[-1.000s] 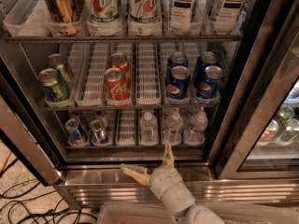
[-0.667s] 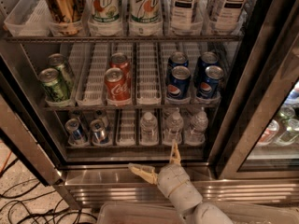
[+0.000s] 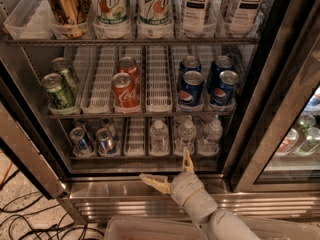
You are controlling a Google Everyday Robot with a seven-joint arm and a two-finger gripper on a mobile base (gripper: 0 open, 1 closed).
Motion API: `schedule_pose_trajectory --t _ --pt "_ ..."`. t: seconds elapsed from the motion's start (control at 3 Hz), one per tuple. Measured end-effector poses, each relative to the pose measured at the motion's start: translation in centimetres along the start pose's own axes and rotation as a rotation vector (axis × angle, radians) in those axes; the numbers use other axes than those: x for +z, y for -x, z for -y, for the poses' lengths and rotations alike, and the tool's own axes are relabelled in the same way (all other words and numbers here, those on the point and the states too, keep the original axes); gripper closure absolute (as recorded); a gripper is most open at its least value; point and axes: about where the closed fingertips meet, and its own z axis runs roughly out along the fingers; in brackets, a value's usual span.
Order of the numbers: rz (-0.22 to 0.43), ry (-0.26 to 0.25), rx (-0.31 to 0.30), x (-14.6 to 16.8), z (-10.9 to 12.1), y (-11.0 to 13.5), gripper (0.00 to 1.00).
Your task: Pick water bottle from bottom shelf of fridge
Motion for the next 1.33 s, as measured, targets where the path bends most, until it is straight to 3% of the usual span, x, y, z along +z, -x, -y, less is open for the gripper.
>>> schedule_pose_trajectory --t 0.67,1.0,1.33 --pt "0.000 0.000 0.000 0.00 0.00 0.00 0.40" --pt "0.000 0.000 0.000 0.01 -0.01 0.00 0.20" --pt "0.001 0.008 -0.007 0.56 0.07 -0.05 0.32"
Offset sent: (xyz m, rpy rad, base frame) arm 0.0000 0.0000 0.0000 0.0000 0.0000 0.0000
